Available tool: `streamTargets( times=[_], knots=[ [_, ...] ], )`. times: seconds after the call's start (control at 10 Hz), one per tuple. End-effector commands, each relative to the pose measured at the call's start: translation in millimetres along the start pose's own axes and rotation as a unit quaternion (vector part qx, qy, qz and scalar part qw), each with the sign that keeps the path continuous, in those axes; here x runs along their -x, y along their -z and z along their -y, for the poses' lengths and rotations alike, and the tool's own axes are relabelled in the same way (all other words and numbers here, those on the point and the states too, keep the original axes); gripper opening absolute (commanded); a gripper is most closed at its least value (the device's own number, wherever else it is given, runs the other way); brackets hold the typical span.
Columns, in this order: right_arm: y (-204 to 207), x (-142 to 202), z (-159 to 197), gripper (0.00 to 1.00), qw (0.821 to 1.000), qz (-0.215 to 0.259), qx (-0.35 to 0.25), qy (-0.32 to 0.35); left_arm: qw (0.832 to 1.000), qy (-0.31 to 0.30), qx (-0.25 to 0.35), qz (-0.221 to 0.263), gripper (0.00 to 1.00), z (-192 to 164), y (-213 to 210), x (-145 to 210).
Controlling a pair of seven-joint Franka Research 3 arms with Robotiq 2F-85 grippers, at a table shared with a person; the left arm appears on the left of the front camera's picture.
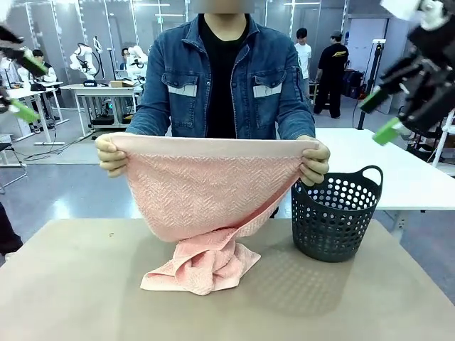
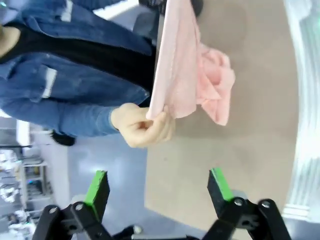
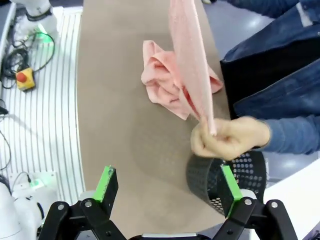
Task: Fold the towel.
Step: Grab the top end of the 100 cm Hotel Towel extended by the human.
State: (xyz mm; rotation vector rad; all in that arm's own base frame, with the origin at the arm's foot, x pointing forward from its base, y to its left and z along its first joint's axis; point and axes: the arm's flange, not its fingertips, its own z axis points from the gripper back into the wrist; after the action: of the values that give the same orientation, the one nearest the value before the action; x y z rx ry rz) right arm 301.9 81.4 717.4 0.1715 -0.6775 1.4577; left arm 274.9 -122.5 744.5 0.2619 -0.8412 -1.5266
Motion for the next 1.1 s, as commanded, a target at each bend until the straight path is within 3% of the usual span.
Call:
streamTargets(
  times=[0.0,0.3,0.6,1.0],
  knots=[
    [3,-35,14,1.0,0.998,-0.059,0.022,-0.012,0.997,0.01,-0.001,-0.074,1.0,-22,20,-26],
    [22,-81,31,1.0,0.993,-0.107,0.041,-0.042,0.989,0.085,0.078,-0.095,1.0,-39,49,-75],
    [50,-96,46,1.0,0.992,-0.117,0.026,-0.049,0.982,0.089,0.134,-0.101,1.0,-49,74,-101],
    [88,-104,57,1.0,0.99,-0.132,0.008,-0.05,0.977,0.056,0.165,-0.125,1.0,-54,114,-105]
  ],
)
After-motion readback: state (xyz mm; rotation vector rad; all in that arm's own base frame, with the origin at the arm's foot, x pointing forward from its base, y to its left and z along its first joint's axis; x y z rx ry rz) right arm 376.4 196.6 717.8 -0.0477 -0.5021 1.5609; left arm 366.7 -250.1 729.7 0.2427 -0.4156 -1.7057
